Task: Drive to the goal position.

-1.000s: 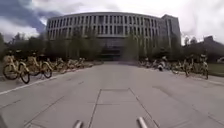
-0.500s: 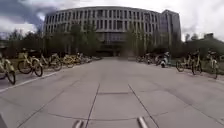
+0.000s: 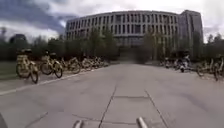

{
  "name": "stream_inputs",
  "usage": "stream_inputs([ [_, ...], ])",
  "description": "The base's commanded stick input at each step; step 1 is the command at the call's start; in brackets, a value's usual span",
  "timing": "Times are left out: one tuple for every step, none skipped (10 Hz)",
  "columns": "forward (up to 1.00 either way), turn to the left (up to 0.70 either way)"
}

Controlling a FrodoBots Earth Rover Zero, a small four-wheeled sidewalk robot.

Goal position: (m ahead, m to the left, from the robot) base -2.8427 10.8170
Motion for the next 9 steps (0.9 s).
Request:
stream_inputs([
  [0.0,1.0],
  [0.0,1.0],
  [0.0,1.0],
  [0.0,1.0],
  [0.0,1.0],
  [0.0,1.0],
  [0.0,1.0],
  [0.0,1.0],
  [0.0,1.0],
])
